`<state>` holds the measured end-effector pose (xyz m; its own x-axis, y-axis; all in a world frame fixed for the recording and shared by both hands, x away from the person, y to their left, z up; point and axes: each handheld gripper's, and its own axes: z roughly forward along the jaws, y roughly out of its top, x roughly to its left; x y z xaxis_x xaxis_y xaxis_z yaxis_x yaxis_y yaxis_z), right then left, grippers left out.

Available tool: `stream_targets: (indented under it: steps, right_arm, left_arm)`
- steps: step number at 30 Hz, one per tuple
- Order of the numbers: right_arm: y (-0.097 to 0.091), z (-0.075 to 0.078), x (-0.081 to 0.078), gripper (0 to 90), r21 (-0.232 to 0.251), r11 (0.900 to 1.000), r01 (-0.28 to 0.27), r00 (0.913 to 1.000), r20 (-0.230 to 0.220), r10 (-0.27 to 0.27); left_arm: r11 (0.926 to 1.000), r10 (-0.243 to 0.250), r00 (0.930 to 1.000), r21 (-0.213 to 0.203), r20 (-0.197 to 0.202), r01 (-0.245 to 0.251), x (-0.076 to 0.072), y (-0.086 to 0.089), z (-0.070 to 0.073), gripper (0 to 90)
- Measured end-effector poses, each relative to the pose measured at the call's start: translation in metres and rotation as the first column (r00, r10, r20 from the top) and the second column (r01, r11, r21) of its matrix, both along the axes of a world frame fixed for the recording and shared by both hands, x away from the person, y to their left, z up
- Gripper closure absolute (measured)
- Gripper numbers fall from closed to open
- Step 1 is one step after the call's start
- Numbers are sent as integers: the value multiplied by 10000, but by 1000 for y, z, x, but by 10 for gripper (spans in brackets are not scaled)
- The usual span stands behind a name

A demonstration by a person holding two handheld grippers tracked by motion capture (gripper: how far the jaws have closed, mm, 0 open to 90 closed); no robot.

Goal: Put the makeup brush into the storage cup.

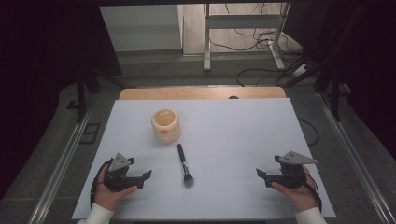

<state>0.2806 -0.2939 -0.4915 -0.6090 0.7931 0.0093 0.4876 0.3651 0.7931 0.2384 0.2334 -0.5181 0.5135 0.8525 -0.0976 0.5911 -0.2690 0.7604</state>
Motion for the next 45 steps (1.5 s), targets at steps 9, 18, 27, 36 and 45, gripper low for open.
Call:
stream_targets:
  steps: [9,18,27,36,45]
  right_arm:
    - [-2,1,-2,114,-148,9999,62,10000,32,-62]
    - [6,-2,4,118,-399,9991,-121,9999,-71,118]
    - [8,0,2,118,-521,9986,-84,9999,-66,80]
    - [9,-8,9,118,-840,9956,-419,9989,-264,398]
    - [6,-8,4,122,-797,9964,-303,9992,-288,280]
  left_arm:
    - [9999,-164,9998,9,71,164,0,0,0,133]
    - [9995,-309,9991,6,273,309,-3,2,0,131]
    - [9984,-567,9975,-45,411,569,-3,1,2,138]
    - [9932,-1151,9920,226,513,1141,-2,-5,16,159]
    - [9912,-1284,9905,395,485,1265,5,-6,33,157]
